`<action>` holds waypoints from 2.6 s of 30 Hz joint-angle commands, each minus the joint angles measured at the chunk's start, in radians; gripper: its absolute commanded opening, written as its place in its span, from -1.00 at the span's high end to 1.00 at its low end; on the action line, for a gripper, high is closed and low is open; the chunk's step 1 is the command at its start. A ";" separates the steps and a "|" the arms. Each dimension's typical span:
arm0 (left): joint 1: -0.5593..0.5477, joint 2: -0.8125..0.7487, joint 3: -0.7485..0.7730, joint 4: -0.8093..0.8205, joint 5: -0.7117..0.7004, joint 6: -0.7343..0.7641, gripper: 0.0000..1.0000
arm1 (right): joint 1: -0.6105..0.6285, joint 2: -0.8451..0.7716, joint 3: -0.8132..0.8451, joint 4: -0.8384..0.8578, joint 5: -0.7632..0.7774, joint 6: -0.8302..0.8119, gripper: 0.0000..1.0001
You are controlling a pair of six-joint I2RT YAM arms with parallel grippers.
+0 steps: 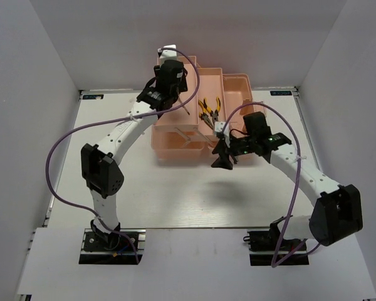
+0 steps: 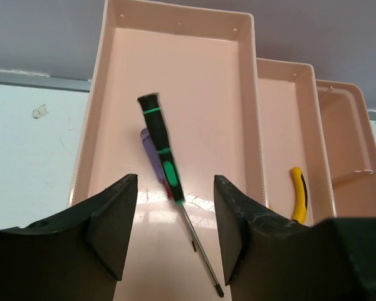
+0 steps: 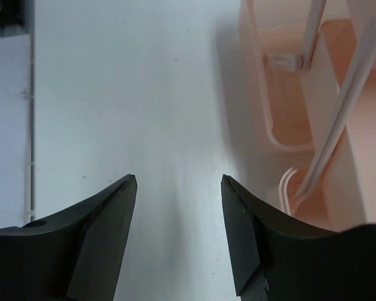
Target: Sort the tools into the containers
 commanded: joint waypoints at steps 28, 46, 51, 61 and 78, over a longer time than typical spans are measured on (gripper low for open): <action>0.014 -1.099 -1.149 -0.230 -0.099 -0.623 -0.48 | 0.345 0.342 0.202 0.205 0.153 -0.356 -0.02; 0.014 -1.211 -1.396 -0.249 0.103 -0.809 -0.48 | 0.416 0.557 0.216 0.666 0.559 -0.244 -0.11; 0.005 -1.176 -1.443 -0.179 0.160 -0.828 -0.48 | 0.416 0.556 0.210 0.661 0.593 -0.252 -0.11; 0.005 -1.132 -1.487 -0.108 0.196 -0.828 -0.46 | 0.399 0.497 0.349 0.350 0.262 -0.163 0.08; 0.005 -1.119 -1.516 -0.077 0.206 -0.828 -0.46 | 0.402 0.606 0.377 0.531 0.571 -0.135 -0.07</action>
